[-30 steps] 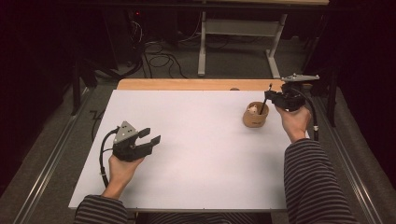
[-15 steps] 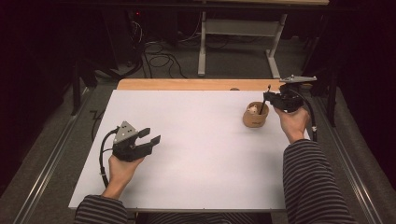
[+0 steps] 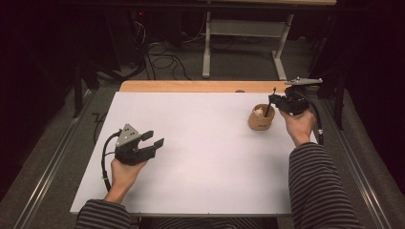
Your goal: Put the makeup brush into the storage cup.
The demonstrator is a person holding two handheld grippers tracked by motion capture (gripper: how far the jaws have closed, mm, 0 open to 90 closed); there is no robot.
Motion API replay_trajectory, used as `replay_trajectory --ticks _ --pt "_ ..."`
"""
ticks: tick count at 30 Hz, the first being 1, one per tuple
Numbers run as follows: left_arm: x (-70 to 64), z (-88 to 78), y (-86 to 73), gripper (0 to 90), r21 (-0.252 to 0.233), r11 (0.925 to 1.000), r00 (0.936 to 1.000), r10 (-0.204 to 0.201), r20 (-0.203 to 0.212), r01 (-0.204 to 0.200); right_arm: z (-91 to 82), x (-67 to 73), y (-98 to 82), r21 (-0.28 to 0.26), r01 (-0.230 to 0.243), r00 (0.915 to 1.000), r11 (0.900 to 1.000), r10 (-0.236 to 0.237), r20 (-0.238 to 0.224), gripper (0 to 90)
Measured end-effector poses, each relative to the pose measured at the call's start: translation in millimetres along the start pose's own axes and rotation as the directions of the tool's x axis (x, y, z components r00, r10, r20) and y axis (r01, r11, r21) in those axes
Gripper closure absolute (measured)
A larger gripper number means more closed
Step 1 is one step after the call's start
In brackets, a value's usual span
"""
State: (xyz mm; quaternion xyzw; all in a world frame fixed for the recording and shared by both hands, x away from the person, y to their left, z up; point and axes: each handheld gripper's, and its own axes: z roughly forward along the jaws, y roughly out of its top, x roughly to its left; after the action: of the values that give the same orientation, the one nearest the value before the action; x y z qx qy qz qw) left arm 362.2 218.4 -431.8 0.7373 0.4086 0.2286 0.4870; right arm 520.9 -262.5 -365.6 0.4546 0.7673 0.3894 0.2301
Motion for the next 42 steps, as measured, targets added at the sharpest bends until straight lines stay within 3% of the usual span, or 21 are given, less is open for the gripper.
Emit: replay_trajectory --ticks 11,27,35,42 --pt "0.0 -0.2 0.1 48.0 -0.001 1.0000 1.0000 0.001 -0.001 -0.001 1.8 -0.5 -2.0 0.011 -0.004 1.0000 1.000 0.004 -0.002 68.3" --pt "0.2 -0.1 0.2 48.1 -0.002 1.0000 1.0000 -0.001 -0.002 0.001 -7.7 0.3 -5.8 -0.008 -0.003 1.0000 1.000 0.003 -0.006 64.3" --pt "1.1 -1.0 0.1 48.1 -0.003 1.0000 0.9999 -0.006 -0.010 0.006 -20.6 0.5 -10.1 -0.038 -0.008 0.9998 0.999 0.007 -0.018 60.6" --pt "1.4 -0.9 0.0 48.0 0.001 1.0000 0.9999 -0.002 -0.010 0.002 -34.2 6.6 -11.8 -0.057 0.017 0.9989 0.998 -0.020 -0.042 59.6"
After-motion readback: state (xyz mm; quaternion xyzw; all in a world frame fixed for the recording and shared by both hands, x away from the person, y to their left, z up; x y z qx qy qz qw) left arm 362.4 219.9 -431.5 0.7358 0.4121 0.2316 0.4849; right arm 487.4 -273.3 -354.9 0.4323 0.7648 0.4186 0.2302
